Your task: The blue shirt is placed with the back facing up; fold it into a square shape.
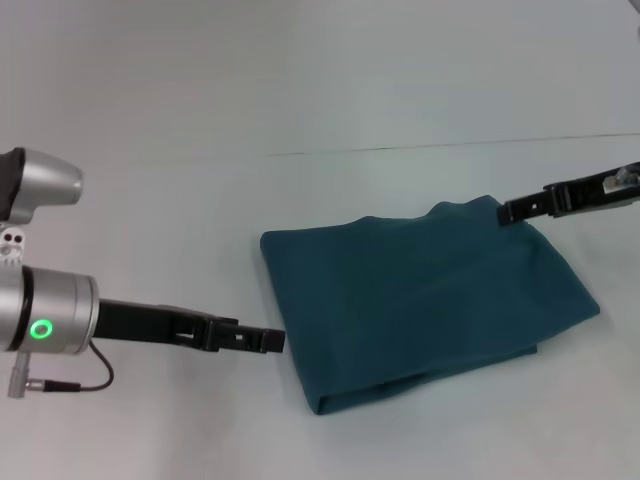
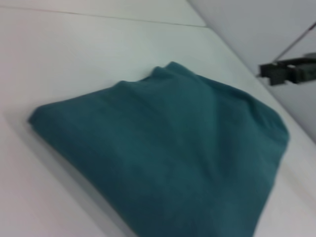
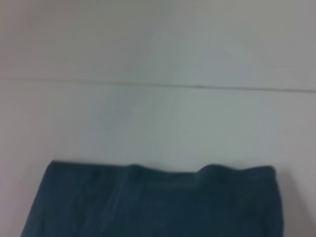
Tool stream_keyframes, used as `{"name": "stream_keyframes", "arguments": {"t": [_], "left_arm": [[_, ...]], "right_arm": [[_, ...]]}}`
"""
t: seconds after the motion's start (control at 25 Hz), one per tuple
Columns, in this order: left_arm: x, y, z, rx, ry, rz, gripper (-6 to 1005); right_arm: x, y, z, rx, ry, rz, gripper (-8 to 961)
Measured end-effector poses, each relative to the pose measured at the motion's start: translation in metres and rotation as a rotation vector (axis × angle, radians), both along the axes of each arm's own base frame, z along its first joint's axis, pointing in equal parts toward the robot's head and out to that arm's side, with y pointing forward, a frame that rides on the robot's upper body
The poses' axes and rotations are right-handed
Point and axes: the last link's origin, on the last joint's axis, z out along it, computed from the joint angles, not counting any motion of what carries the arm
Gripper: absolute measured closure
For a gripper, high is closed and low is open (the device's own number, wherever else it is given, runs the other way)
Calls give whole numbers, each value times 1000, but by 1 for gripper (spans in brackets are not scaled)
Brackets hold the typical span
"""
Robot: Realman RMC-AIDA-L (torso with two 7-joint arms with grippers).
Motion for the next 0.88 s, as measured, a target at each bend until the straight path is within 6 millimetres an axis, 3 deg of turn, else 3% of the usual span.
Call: {"name": "stream_keyframes", "arguments": {"t": [0.12,0.56,0.76,0.88], "left_arm": [[0,4,-1,13,15,9,41],[-3,1,-2,12,18,1,42],[-4,0,-3,13,17,3,42],[-4,-1,-4,13,14,5,41]], "right_arm": [[-2,-5,-5,-42,-4,12,131],[21,-17,-20,-130,-80,-66,364],[38,-17,-25,-135,-123,-111,622],[42,-17,-24,-129,-132,-119,729]]}}
